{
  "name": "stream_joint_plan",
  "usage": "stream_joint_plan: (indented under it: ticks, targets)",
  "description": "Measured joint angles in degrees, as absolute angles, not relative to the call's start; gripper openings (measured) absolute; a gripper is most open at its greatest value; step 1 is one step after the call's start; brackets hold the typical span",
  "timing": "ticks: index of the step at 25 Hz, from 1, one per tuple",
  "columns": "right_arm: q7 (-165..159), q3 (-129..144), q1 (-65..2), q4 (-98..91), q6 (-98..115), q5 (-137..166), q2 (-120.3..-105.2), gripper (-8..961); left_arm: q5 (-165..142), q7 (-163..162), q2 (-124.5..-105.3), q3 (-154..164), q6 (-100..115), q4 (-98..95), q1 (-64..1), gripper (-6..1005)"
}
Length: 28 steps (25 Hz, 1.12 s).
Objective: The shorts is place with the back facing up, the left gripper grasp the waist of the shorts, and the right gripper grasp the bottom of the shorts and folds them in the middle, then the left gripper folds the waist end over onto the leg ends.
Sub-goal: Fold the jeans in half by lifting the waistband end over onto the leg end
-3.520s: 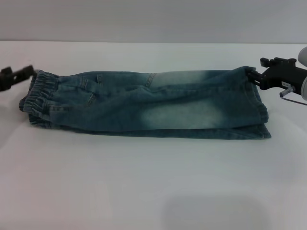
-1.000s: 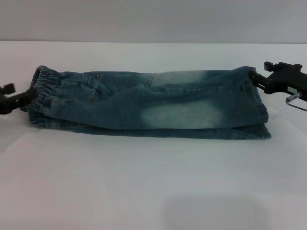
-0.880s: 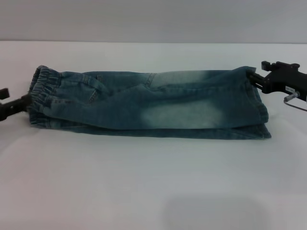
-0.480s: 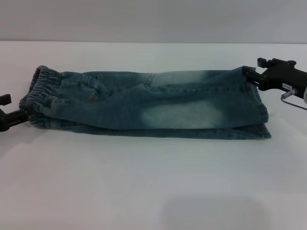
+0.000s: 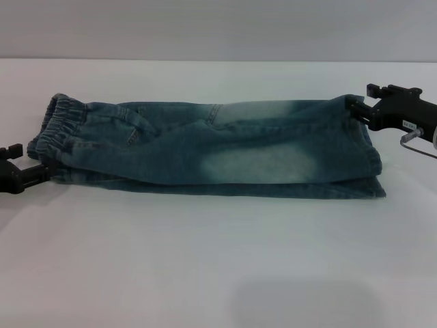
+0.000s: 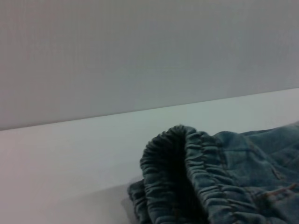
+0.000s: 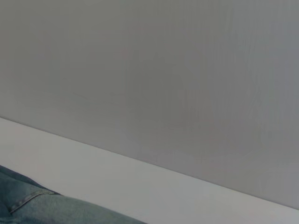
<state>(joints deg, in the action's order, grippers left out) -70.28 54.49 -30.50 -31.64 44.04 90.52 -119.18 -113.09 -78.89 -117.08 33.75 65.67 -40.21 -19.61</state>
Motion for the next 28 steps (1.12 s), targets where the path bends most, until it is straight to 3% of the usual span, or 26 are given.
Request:
stream_joint_plan:
  ticks: [28]
  targets:
    - [-70.29, 53.79, -29.61, -32.21, 43.77, 90.53, -118.90, 496, -113.26, -78.03, -117.31, 36.07, 66.03, -36.09, -23.40, 786]
